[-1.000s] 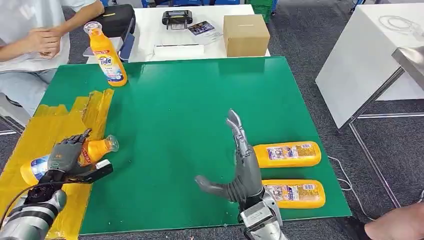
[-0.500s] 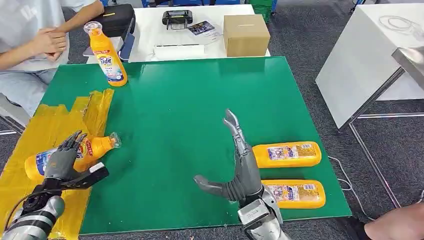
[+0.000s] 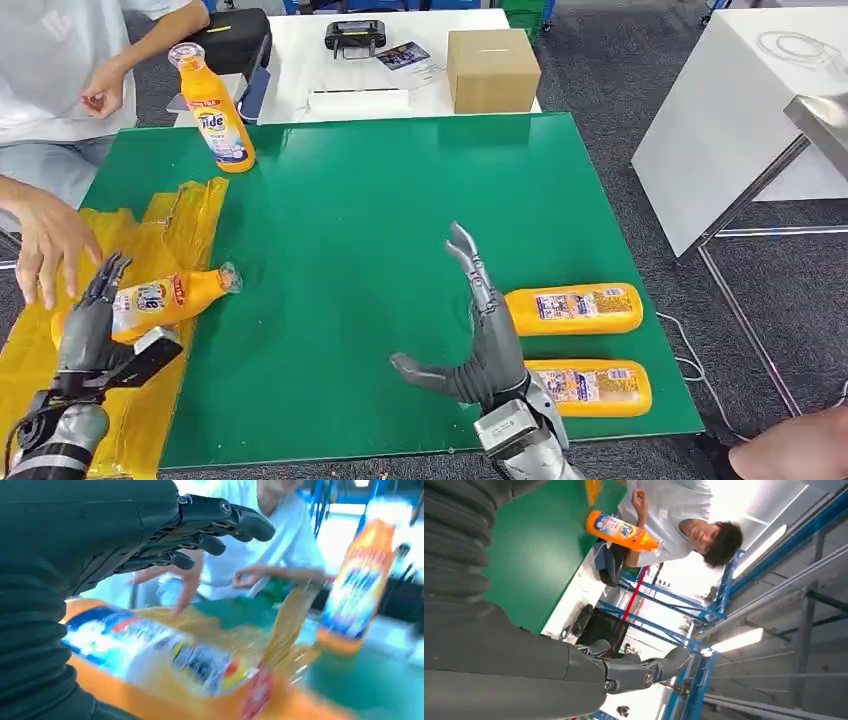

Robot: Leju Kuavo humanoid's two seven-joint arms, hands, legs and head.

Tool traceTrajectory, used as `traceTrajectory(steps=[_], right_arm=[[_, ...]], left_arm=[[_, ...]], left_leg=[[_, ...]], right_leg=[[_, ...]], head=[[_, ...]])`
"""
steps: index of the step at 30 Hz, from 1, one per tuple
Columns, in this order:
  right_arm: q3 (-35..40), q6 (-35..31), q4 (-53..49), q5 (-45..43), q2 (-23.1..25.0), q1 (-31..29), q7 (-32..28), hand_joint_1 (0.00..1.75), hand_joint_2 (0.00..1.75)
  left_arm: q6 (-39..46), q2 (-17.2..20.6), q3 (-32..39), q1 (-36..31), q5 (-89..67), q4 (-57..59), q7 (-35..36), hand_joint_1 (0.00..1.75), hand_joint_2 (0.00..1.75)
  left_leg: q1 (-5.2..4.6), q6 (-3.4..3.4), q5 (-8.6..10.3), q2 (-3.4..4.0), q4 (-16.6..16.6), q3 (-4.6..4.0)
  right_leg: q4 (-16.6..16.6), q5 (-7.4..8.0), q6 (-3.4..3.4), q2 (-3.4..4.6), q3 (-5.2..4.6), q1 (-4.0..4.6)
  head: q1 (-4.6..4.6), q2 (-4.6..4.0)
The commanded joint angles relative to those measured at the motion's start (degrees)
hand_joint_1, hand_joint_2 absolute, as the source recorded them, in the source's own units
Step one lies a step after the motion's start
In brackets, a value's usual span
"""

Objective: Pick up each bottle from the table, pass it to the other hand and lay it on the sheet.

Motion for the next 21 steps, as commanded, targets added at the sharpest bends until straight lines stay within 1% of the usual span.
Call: traceTrajectory(steps=[1, 2, 3, 4, 5, 6, 7, 8, 9, 10, 11, 12, 13, 14, 15, 16, 17, 18, 21], right_arm=[[-1.27, -0.31, 1.47, 0.6, -1.59, -0.91, 0.69, 0.0, 1.75], [-1.27, -0.31, 1.47, 0.6, -1.59, -0.91, 0.69, 0.0, 1.75], [-1.27, -0.31, 1.47, 0.6, -1.59, -0.91, 0.69, 0.0, 1.75], [-1.26, -0.49, 1.53, 1.15, -1.64, -0.99, 1.09, 0.0, 1.75], [-1.36, -1.41, 1.46, 2.84, -1.79, -0.91, 1.84, 0.0, 1.75], [-1.56, -2.49, 1.41, 4.57, -2.01, -0.83, 2.52, 0.0, 1.75], [-1.87, -3.74, 1.26, 6.3, -2.22, -0.71, 3.18, 0.0, 1.75], [-2.19, -4.43, 1.04, 7.35, -2.47, -0.6, 3.63, 0.0, 1.75], [-2.96, -5.58, 0.88, 10.82, -3.02, -0.07, 5.35, 0.0, 1.75], [-3.29, -5.62, 1.13, 12.8, -3.69, 0.01, 6.58, 0.0, 1.75], [-3.91, -5.21, 1.45, 15.55, -4.51, 0.03, 8.25, 0.0, 1.75], [-4.19, -5.17, 1.84, 16.85, -4.91, -0.01, 8.89, 0.0, 1.75], [-4.83, -5.23, 2.17, 16.86, -4.9, 0.05, 8.76, 0.0, 1.75], [-4.83, -5.23, 2.17, 16.86, -4.9, 0.05, 8.76, 0.0, 1.75], [-4.83, -5.23, 2.17, 16.86, -4.9, 0.05, 8.76, 0.0, 1.75], [-4.88, -5.18, 2.23, 17.03, -4.69, 0.04, 8.66, 0.0, 1.75], [-4.88, -5.18, 2.23, 17.03, -4.69, 0.04, 8.66, 0.0, 1.75], [-4.84, -5.15, 2.21, 17.12, -4.56, 0.03, 8.64, 0.0, 1.75], [-4.75, -5.11, 2.15, 17.19, -4.47, 0.03, 8.65, 0.0, 1.75]], left_arm=[[-0.71, -6.52, 3.78, 6.2, 10.53, -18.34, -2.71, 0.0, 1.75], [-0.71, -6.52, 3.78, 6.2, 10.53, -18.34, -2.71, 0.0, 1.75], [-0.71, -6.52, 3.78, 6.2, 10.53, -18.34, -2.71, 0.0, 1.75], [-1.0, -6.47, 3.17, 6.38, 13.17, -19.28, -2.71, 0.0, 1.75], [-2.85, -6.46, 2.6, 7.11, 16.49, -20.67, -2.71, 0.0, 1.75], [-4.71, -6.7, 2.21, 7.74, 18.93, -22.19, -2.71, 0.0, 1.75], [-7.26, -7.39, 2.34, 8.36, 21.4, -23.72, -2.71, 0.0, 1.75], [-9.08, -8.12, 2.46, 8.87, 22.51, -24.96, -2.71, 0.0, 1.75], [-14.22, -9.81, 2.67, 10.01, 25.22, -27.59, -2.71, 0.0, 1.75], [-17.2, -10.89, 2.43, 10.51, 26.44, -28.46, -2.71, 0.0, 1.75], [-21.33, -13.17, 3.0, 10.93, 26.63, -29.36, -2.71, 0.0, 1.75], [-22.74, -14.06, 2.8, 10.96, 26.86, -29.32, -2.71, 0.0, 1.75], [-22.77, -15.21, 2.76, 10.98, 26.1, -29.57, -2.71, 0.0, 1.75], [-22.77, -15.21, 2.76, 10.98, 26.1, -29.57, -2.71, 0.0, 1.75], [-22.77, -15.21, 2.76, 10.98, 26.1, -29.57, -2.71, 0.0, 1.75], [-23.17, -15.31, 3.19, 10.69, 25.76, -29.33, -2.71, 0.0, 1.75], [-23.17, -15.31, 3.19, 10.69, 25.76, -29.33, -2.71, 0.0, 1.75], [-23.49, -15.16, 3.44, 10.57, 25.76, -29.22, -2.71, 0.0, 1.75], [-23.73, -15.06, 3.6, 10.55, 25.87, -29.21, -2.71, 0.0, 1.75]], left_leg=[[0.05, 0.06, -0.16, -0.06, 0.04, 0.2], [0.02, 0.05, -0.1, 0.0, 0.0, 0.13], [0.03, 0.07, -0.19, -0.01, 0.02, 0.27], [0.02, 0.06, -0.12, -0.04, -0.01, 0.19], [0.04, 0.06, -0.16, -0.07, 0.0, 0.27], [0.04, 0.05, -0.12, -0.06, 0.0, 0.17], [0.05, 0.06, -0.16, -0.04, 0.0, 0.26], [0.04, 0.06, -0.1, -0.01, -0.01, 0.13], [0.04, 0.07, -0.14, -0.04, 0.0, 0.2], [0.04, 0.08, -0.12, -0.07, -0.01, 0.19], [0.03, 0.09, -0.15, -0.08, 0.0, 0.22], [0.01, 0.09, -0.1, -0.09, -0.03, 0.17], [-0.03, 0.1, -0.06, -0.13, -0.06, 0.15], [0.0, 0.12, -0.11, -0.15, -0.05, 0.23], [-0.02, 0.09, -0.07, -0.11, -0.04, 0.13], [-0.03, 0.12, -0.15, -0.12, -0.01, 0.23], [0.0, 0.08, -0.11, -0.04, -0.02, 0.14], [-0.01, 0.09, -0.17, 0.0, -0.01, 0.22], [-0.05, 0.06, -0.17, -0.1, -0.04, 0.31]], right_leg=[[-0.08, -0.14, -0.01, -0.11, 0.3, 0.07], [-0.08, -0.07, -0.01, -0.04, 0.17, 0.03], [-0.08, -0.14, -0.03, -0.07, 0.33, 0.06], [-0.09, -0.1, -0.03, -0.09, 0.26, 0.04], [-0.09, -0.13, -0.04, -0.12, 0.36, 0.06], [-0.08, -0.08, -0.03, -0.08, 0.24, 0.06], [-0.09, -0.12, -0.05, -0.08, 0.33, 0.07], [-0.09, -0.06, -0.02, -0.04, 0.18, 0.05], [-0.1, -0.09, -0.03, -0.07, 0.27, 0.06], [-0.11, -0.09, 0.0, -0.11, 0.25, 0.04], [-0.12, -0.12, 0.0, -0.13, 0.3, 0.04], [-0.13, -0.08, 0.02, -0.13, 0.25, 0.02], [-0.13, -0.06, 0.04, -0.15, 0.22, -0.02], [-0.18, -0.1, 0.04, -0.18, 0.34, 0.01], [-0.12, -0.06, 0.03, -0.12, 0.21, -0.01], [-0.14, -0.11, 0.03, -0.15, 0.36, -0.02], [-0.12, -0.06, 0.01, -0.04, 0.24, 0.0], [-0.13, -0.09, -0.01, -0.02, 0.32, 0.01], [-0.13, -0.13, -0.04, -0.13, 0.4, -0.03]], head=[[0.02, 0.0], [0.0, 0.0], [0.0, 0.0], [0.02, 0.0], [0.0, 0.0], [0.0, 0.0], [0.0, 0.0], [0.0, 0.0], [0.0, 0.0], [0.0, 0.0], [0.0, 0.0], [-0.02, 0.0], [0.0, 0.0], [-0.02, 0.0], [-0.02, 0.0], [0.02, 0.0], [0.02, 0.0], [0.02, 0.0], [0.0, 0.0]])
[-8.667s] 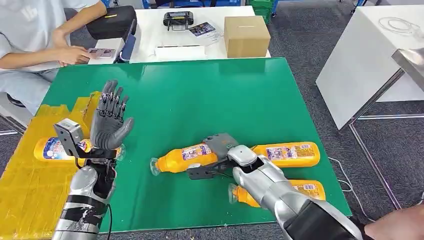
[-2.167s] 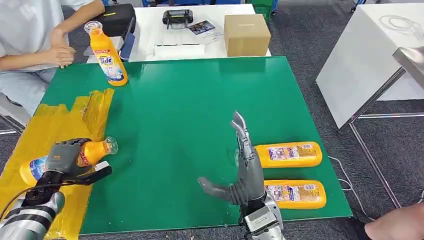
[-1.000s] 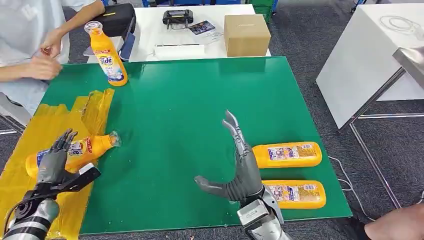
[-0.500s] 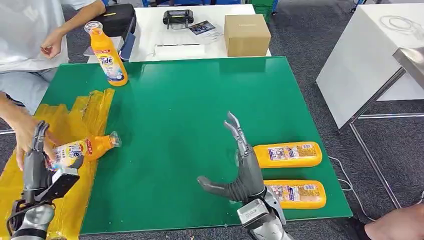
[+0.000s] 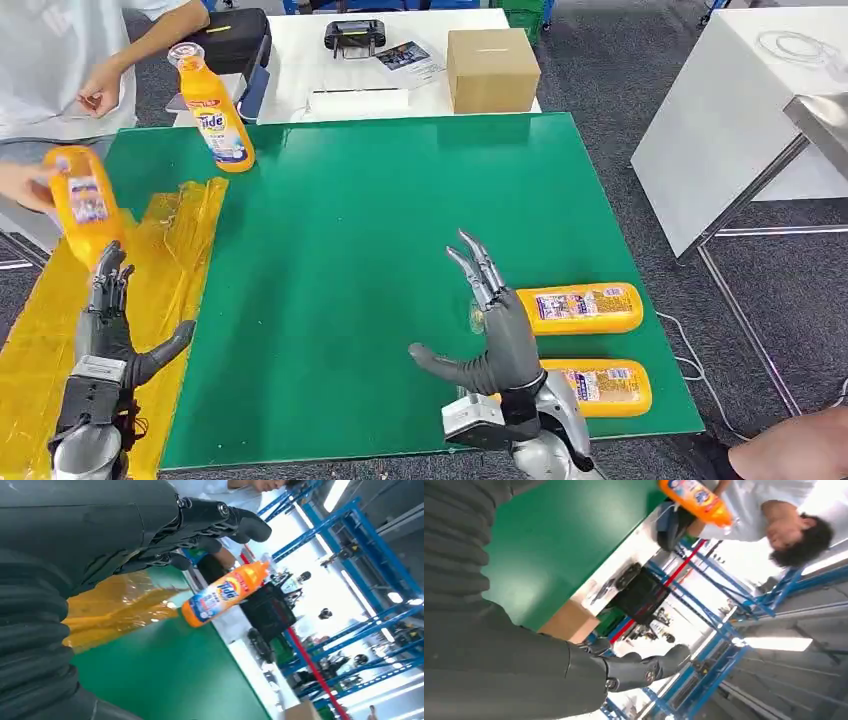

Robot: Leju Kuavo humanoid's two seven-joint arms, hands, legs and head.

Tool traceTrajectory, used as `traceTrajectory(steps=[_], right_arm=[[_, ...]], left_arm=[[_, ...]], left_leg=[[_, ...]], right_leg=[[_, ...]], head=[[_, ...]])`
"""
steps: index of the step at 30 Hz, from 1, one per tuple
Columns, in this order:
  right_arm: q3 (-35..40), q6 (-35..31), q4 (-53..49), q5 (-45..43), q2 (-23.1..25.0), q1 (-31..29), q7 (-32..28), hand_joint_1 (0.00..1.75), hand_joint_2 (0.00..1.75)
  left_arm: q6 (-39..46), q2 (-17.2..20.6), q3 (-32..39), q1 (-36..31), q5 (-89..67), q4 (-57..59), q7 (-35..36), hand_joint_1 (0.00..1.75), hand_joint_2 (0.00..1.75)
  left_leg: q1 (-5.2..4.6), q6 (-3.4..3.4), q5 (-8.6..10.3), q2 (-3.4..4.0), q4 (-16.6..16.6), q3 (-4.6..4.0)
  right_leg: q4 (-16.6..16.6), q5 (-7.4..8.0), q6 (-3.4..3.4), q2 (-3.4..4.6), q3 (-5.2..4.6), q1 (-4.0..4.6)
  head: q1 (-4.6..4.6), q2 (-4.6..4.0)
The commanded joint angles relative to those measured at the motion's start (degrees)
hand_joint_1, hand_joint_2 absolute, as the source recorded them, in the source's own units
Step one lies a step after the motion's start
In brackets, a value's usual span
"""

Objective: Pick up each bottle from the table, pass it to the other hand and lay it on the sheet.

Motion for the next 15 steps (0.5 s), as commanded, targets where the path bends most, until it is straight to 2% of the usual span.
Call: traceTrajectory(steps=[1, 3, 6, 12, 15], right_arm=[[-1.55, 0.18, 2.42, 2.91, -1.95, -0.93, 2.25, 0.0, 1.75], [-2.36, -0.12, 3.58, 7.66, -2.79, -1.08, 5.02, 0.0, 1.75], [-3.67, 0.12, 6.36, 17.55, -4.74, -1.47, 11.47, 0.0, 1.75], [-6.13, 4.05, 10.93, 22.91, -9.74, -2.6, 15.37, 0.0, 1.75], [-6.12, 6.04, 13.83, 23.12, -11.29, -6.0, 16.21, 0.0, 1.75]], left_arm=[[-5.4, -4.65, 2.53, -0.6, 1.62, -0.63, 0.19, 0.0, 1.75], [-9.02, -7.42, 0.88, -0.55, 0.59, -1.01, 1.88, 0.0, 1.75], [-15.21, -8.75, -4.56, 0.64, 2.93, -1.22, 5.22, 0.0, 1.75], [-19.08, -8.26, -11.53, 2.95, 6.34, -2.76, 6.66, 0.0, 1.75], [-19.78, -8.07, -13.15, 1.77, 7.5, -1.71, 7.05, 0.0, 1.75]], left_leg=[[0.07, 0.0, -0.11, -0.07, -0.02, 0.28], [0.06, 0.02, -0.09, -0.04, -0.05, 0.27], [0.07, 0.05, -0.03, -0.12, -0.07, 0.21], [0.02, 0.09, -0.09, -0.09, -0.05, 0.27], [-0.04, 0.07, -0.17, -0.09, -0.02, 0.41]], right_leg=[[-0.09, -0.12, -0.07, -0.13, 0.35, 0.09], [-0.1, -0.09, -0.06, -0.09, 0.33, 0.06], [-0.12, -0.05, 0.0, -0.15, 0.27, 0.04], [-0.16, -0.08, 0.02, -0.13, 0.39, 0.02], [-0.17, -0.13, -0.02, -0.15, 0.55, 0.01]], head=[[0.02, 0.0], [0.0, 0.0], [0.0, 0.0], [0.02, 0.0], [0.0, 0.0]])
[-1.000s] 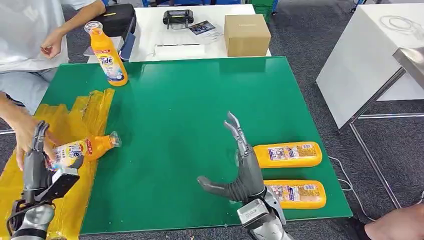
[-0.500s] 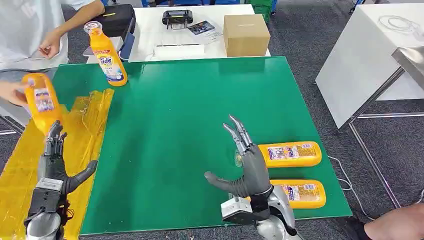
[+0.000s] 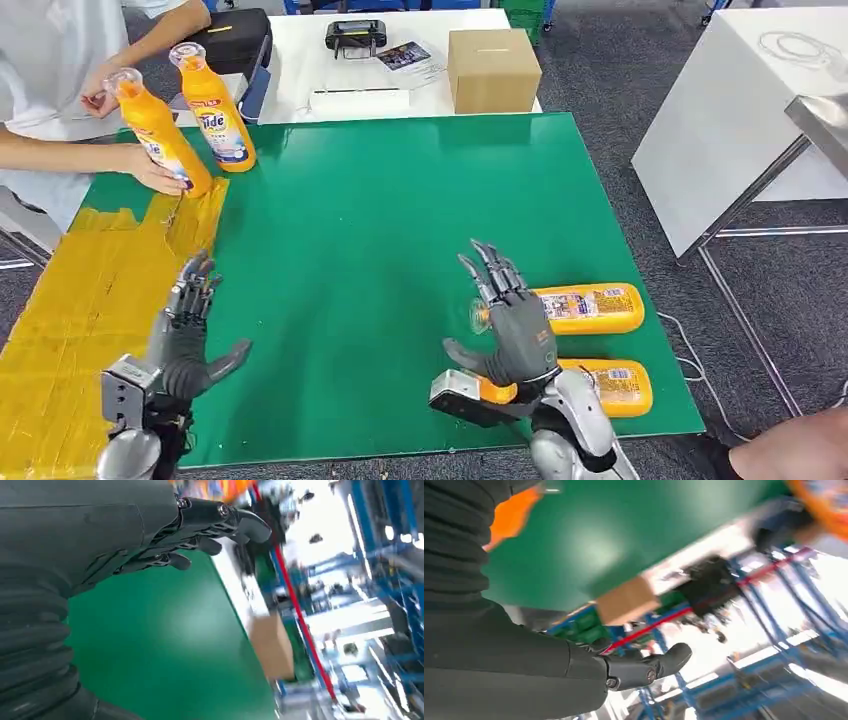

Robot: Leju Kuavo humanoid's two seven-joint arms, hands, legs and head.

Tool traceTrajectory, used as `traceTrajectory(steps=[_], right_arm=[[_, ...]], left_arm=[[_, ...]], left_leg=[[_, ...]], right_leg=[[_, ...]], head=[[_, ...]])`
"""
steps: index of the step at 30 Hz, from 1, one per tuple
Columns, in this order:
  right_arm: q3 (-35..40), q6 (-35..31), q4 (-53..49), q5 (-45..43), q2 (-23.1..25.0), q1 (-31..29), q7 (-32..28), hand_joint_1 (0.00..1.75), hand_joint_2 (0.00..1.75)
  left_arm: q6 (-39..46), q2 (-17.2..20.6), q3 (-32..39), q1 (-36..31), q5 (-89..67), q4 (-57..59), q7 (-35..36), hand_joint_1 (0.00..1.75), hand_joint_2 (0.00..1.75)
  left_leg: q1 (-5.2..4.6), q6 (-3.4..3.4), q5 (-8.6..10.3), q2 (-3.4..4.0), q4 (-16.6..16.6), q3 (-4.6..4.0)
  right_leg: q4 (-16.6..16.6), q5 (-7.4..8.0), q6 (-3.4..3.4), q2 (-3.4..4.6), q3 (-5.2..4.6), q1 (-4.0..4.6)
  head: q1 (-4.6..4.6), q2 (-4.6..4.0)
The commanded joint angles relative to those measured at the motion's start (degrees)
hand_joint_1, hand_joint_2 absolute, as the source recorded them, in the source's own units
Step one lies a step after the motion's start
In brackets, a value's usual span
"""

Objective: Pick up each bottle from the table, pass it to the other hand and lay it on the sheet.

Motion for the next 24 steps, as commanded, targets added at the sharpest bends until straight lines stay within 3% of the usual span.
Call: traceTrajectory(steps=[1, 8, 11, 24], right_arm=[[-2.68, 4.53, 12.51, 2.46, -6.88, -8.2, 2.65, 0.0, 1.75], [-2.25, 10.01, 24.13, 0.35, -8.34, -18.15, 2.65, 0.0, 1.75], [-3.07, 10.01, 23.16, 0.21, -9.46, -15.27, 2.63, 0.0, 1.75], [-1.51, 14.34, 32.03, -1.51, -11.69, -21.12, 1.11, 0.0, 1.75]], left_arm=[[-2.78, -0.66, -8.46, -1.38, 3.92, 2.01, 1.79, 0.0, 1.75], [-3.67, -0.16, -9.89, -5.39, 5.11, 5.49, 1.89, 0.0, 1.75], [-3.76, -0.56, -10.82, -2.89, 4.74, 3.4, 2.17, 0.0, 1.75], [-7.56, -0.28, -13.4, -4.6, 8.73, 3.6, 1.15, 0.0, 1.75]], left_leg=[[0.0, 0.03, -0.05, -0.03, -0.04, 0.17], [0.02, 0.06, -0.04, 0.03, -0.03, 0.29], [0.0, 0.05, 0.0, -0.02, -0.06, 0.24], [0.02, 0.07, -0.07, -0.03, 0.0, 0.22]], right_leg=[[-0.09, -0.03, -0.03, -0.06, 0.22, 0.02], [-0.08, 0.0, -0.02, -0.02, 0.27, 0.03], [-0.09, -0.01, 0.0, -0.06, 0.24, 0.01], [-0.05, -0.03, -0.02, -0.06, 0.26, 0.04]], head=[[0.02, 0.0], [-0.02, 0.0], [-0.02, 0.0], [0.0, 0.0]])
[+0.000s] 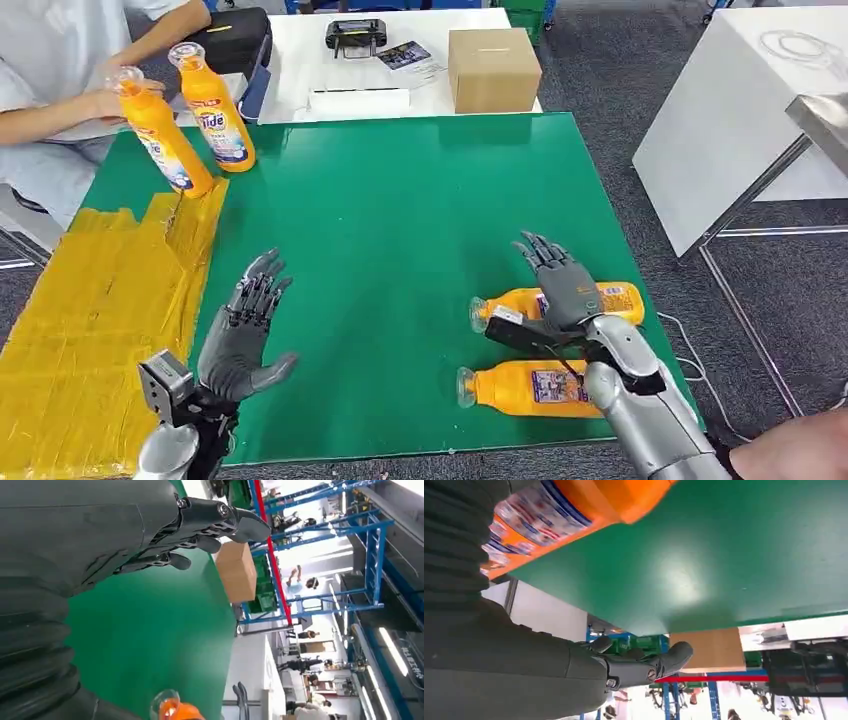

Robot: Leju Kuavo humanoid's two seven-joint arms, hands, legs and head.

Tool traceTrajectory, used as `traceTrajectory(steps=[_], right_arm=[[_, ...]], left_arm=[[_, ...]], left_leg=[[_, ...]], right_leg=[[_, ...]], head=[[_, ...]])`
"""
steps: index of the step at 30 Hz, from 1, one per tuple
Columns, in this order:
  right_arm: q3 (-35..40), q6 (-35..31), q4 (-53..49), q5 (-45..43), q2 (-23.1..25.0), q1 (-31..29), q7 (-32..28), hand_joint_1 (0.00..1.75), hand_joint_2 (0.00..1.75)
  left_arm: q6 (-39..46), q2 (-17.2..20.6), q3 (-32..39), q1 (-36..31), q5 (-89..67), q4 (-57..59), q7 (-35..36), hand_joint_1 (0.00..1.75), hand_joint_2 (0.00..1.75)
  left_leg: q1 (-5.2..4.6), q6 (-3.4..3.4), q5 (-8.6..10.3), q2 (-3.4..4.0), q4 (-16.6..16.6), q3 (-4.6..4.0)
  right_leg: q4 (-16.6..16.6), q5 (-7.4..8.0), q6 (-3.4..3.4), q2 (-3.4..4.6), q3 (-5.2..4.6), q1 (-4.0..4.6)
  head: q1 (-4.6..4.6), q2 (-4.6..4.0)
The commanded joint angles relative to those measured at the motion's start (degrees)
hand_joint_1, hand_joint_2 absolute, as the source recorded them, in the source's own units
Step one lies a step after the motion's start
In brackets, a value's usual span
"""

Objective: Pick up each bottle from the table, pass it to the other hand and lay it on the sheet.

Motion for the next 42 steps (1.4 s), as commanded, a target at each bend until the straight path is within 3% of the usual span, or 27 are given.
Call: traceTrajectory(steps=[1, 27, 32, 42], right_arm=[[2.41, 4.4, 11.09, -1.8, -2.58, -6.15, -2.3, 0.0, 1.75], [4.96, 7.11, 6.81, -6.96, -9.15, -4.38, -3.92, 0.0, 1.75], [3.87, 7.66, 4.78, -6.42, -12.72, -2.98, -2.27, 0.0, 1.75], [2.98, 8.28, 6.65, -5.03, -12.66, -3.42, -1.13, 0.0, 1.75]], left_arm=[[-0.73, 0.35, -2.64, -2.67, 1.19, 2.71, -0.15, 0.0, 1.75], [0.56, 0.82, -2.21, -2.26, 1.59, 2.14, -0.3, 0.0, 1.75], [0.99, 0.84, -2.0, -1.67, 1.19, 1.43, -0.19, 0.0, 1.75], [0.98, 0.66, -1.94, -1.91, 1.1, 1.62, -0.01, 0.0, 1.75]], left_leg=[[0.03, 0.01, -0.03, -0.01, -0.01, 0.13], [0.01, 0.01, -0.13, 0.02, 0.01, 0.25], [0.02, 0.01, -0.15, -0.06, 0.03, 0.3], [0.04, 0.01, -0.2, -0.05, 0.04, 0.4]], right_leg=[[-0.05, -0.02, -0.04, -0.05, 0.16, 0.04], [-0.04, -0.11, -0.06, -0.02, 0.29, 0.03], [-0.03, -0.16, -0.07, -0.11, 0.36, 0.04], [-0.05, -0.17, -0.09, -0.06, 0.46, 0.07]], head=[[0.02, 0.0], [0.0, 0.0], [0.0, 0.0], [0.0, 0.0]])
